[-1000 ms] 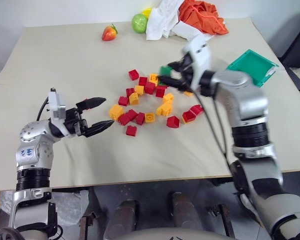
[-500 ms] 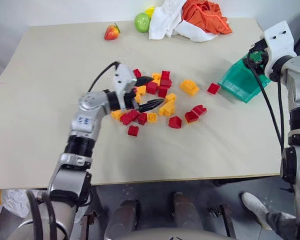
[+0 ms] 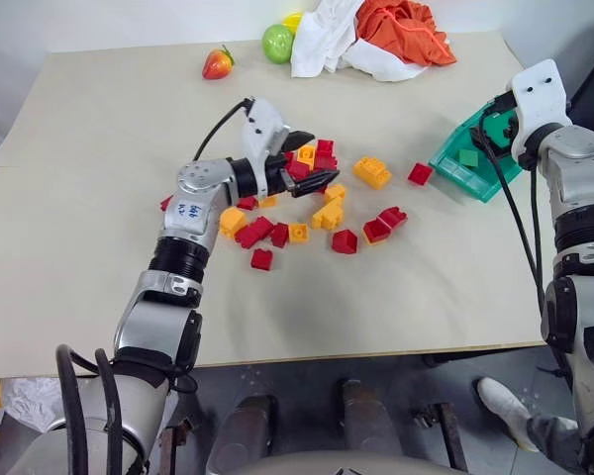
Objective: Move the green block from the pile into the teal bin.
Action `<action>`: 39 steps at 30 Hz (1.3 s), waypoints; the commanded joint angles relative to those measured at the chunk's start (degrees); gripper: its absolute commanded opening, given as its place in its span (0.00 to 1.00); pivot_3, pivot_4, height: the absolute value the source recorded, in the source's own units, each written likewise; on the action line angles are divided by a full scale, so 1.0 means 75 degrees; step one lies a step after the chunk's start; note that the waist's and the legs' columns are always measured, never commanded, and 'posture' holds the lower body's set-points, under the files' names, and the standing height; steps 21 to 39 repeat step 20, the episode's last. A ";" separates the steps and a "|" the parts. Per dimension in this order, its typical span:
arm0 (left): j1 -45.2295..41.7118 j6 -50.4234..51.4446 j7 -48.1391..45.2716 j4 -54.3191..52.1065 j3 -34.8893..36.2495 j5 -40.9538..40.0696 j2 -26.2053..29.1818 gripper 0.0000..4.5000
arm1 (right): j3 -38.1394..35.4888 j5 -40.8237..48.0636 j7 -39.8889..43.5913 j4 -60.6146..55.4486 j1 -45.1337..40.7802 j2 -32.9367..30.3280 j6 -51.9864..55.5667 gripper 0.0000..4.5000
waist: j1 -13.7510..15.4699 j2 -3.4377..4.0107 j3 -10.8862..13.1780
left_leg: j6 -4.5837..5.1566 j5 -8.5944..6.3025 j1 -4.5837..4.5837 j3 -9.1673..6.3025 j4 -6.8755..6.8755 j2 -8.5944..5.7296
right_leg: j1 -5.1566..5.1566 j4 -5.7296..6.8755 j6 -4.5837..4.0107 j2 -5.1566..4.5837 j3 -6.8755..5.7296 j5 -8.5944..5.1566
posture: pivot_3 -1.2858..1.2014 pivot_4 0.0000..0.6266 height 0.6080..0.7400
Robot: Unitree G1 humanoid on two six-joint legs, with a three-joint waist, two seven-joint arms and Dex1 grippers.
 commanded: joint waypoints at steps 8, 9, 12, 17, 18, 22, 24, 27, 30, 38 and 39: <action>0.3067 0.2094 -0.1161 -0.3360 0.1503 -0.1866 0.2324 1.00 | -0.0251 0.2235 0.4475 -0.4329 0.3290 -0.0805 0.0648 1.00 | 0.0030 0.0009 0.0004 | -0.0009 -0.0014 -0.0010 -0.0012 0.0029 0.0031 | 0.0001 0.0000 -0.0003 0.0033 -0.0001 -0.0001 | 0.52 0.24 1.00; 0.3455 0.2289 -0.1228 -0.3632 0.1753 -0.2079 0.2546 1.00 | -0.0317 0.2388 0.4859 -0.4386 0.3548 -0.0887 0.0462 1.00 | 0.0050 0.0012 0.0006 | -0.0006 -0.0017 -0.0010 -0.0016 0.0039 0.0028 | 0.0010 0.0001 -0.0003 0.0031 -0.0002 -0.0001 | 0.52 0.24 1.00; 0.4511 0.2455 -0.1394 -0.4179 0.2305 -0.2322 0.3129 1.00 | -0.0424 0.2505 0.5531 -0.4045 0.3981 -0.1040 -0.0148 1.00 | 0.0068 0.0012 0.0006 | 0.0000 -0.0036 -0.0009 -0.0024 0.0084 0.0026 | 0.0029 0.0000 -0.0001 0.0030 -0.0003 0.0000 | 0.52 0.24 1.00; 0.5652 0.2148 -0.1426 -0.4276 0.3115 -0.2376 0.3591 1.00 | -0.0380 0.2275 0.5698 -0.3121 0.4009 -0.1154 -0.0722 1.00 | 0.0060 0.0014 0.0007 | -0.0003 -0.0039 0.0010 -0.0016 0.0093 0.0029 | 0.0033 0.0005 -0.0010 0.0033 0.0008 0.0001 | 0.52 0.24 1.00; 0.5764 0.2062 -0.1400 -0.4234 0.3239 -0.2376 0.3632 1.00 | -0.0387 0.2288 0.5736 -0.3026 0.3999 -0.1142 -0.0804 1.00 | 0.0060 0.0014 0.0007 | -0.0005 -0.0040 0.0011 -0.0016 0.0092 0.0032 | 0.0032 0.0006 -0.0015 0.0035 0.0008 0.0000 | 0.52 0.24 1.00; 0.6018 0.1531 -0.1462 -0.4185 0.3288 -0.2077 0.3758 1.00 | -0.0413 0.2374 0.5759 -0.3019 0.3997 -0.1069 -0.0836 1.00 | 0.0065 0.0015 0.0007 | -0.0006 -0.0040 0.0012 -0.0015 0.0092 0.0034 | 0.0032 0.0007 -0.0016 0.0035 0.0008 0.0001 | 0.52 0.24 1.00; 0.6018 0.1531 -0.1462 -0.4185 0.3288 -0.2077 0.3758 1.00 | -0.0413 0.2374 0.5759 -0.3019 0.3997 -0.1069 -0.0836 1.00 | 0.0065 0.0015 0.0007 | -0.0006 -0.0040 0.0012 -0.0015 0.0092 0.0034 | 0.0032 0.0007 -0.0016 0.0035 0.0008 0.0001 | 0.52 0.24 1.00; 0.6018 0.1531 -0.1462 -0.4185 0.3288 -0.2077 0.3758 1.00 | -0.0413 0.2374 0.5759 -0.3019 0.3997 -0.1069 -0.0836 1.00 | 0.0065 0.0015 0.0007 | -0.0006 -0.0040 0.0012 -0.0015 0.0092 0.0034 | 0.0032 0.0007 -0.0016 0.0035 0.0008 0.0001 | 0.52 0.24 1.00; 0.6018 0.1531 -0.1462 -0.4185 0.3288 -0.2077 0.3758 1.00 | -0.0413 0.2374 0.5759 -0.3019 0.3997 -0.1069 -0.0836 1.00 | 0.0065 0.0015 0.0007 | -0.0006 -0.0040 0.0012 -0.0015 0.0092 0.0034 | 0.0032 0.0007 -0.0016 0.0035 0.0008 0.0001 | 0.52 0.24 1.00; 0.6018 0.1531 -0.1462 -0.4185 0.3288 -0.2077 0.3758 1.00 | -0.0413 0.2374 0.5759 -0.3019 0.3997 -0.1069 -0.0836 1.00 | 0.0065 0.0015 0.0007 | -0.0006 -0.0040 0.0012 -0.0015 0.0092 0.0034 | 0.0032 0.0007 -0.0016 0.0035 0.0008 0.0001 | 0.52 0.24 1.00; 0.6018 0.1531 -0.1462 -0.4185 0.3288 -0.2077 0.3758 1.00 | -0.0413 0.2374 0.5759 -0.3019 0.3997 -0.1069 -0.0836 1.00 | 0.0065 0.0015 0.0007 | -0.0006 -0.0040 0.0012 -0.0015 0.0092 0.0034 | 0.0032 0.0007 -0.0016 0.0035 0.0008 0.0001 | 0.52 0.24 1.00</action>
